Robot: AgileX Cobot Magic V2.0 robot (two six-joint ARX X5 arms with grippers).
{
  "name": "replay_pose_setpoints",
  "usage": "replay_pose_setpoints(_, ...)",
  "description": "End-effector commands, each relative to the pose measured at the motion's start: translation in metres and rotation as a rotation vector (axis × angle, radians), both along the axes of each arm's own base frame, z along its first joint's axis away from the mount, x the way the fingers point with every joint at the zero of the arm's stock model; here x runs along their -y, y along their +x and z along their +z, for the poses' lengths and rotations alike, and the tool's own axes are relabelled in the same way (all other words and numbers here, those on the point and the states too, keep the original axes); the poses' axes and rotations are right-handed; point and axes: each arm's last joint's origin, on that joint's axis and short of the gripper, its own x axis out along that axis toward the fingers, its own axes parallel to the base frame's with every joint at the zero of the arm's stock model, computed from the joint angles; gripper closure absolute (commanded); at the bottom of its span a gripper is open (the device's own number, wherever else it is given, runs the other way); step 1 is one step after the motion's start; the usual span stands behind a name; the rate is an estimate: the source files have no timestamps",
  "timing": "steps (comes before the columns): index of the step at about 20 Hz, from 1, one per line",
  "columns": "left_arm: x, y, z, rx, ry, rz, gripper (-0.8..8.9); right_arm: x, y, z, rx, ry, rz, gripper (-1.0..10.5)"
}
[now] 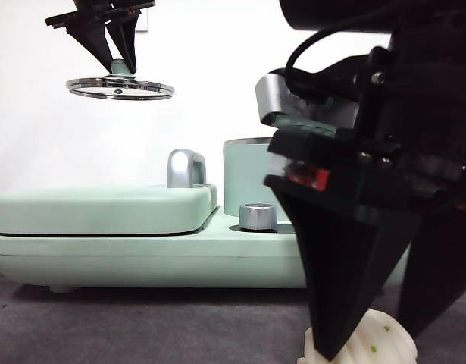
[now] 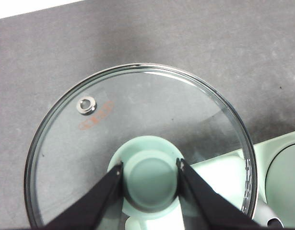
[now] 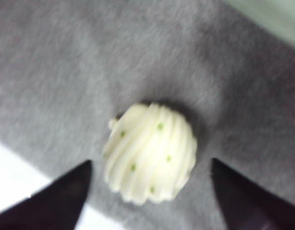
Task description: Put the buns in a small steamer
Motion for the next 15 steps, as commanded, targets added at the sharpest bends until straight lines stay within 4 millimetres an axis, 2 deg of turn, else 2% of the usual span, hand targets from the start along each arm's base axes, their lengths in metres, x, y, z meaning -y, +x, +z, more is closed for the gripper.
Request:
replay_pose_setpoints(1,0.000,-0.003,0.012,0.056,-0.017,-0.001,7.63,-0.004,0.001,-0.003,-0.013,0.011,0.029,7.1)
replay_pose_setpoints(6,0.000,-0.003,0.012,0.056,-0.017,-0.001,7.63,-0.005,0.005,-0.004,-0.020,0.038,0.028,8.3)
replay_pose_setpoints(9,0.000,-0.003,0.012,0.056,-0.018,-0.001,7.63,-0.008,0.010,0.004,-0.022,0.066,0.025,8.4)
replay_pose_setpoints(12,0.000,-0.003,0.012,0.056,-0.017,-0.001,7.63,-0.015,0.018,0.034,-0.044,0.089,0.043,8.4)
replay_pose_setpoints(15,0.000,-0.003,0.012,0.056,-0.017,-0.001,7.63,-0.016,0.030,0.083,-0.015,0.087,0.058,8.4)
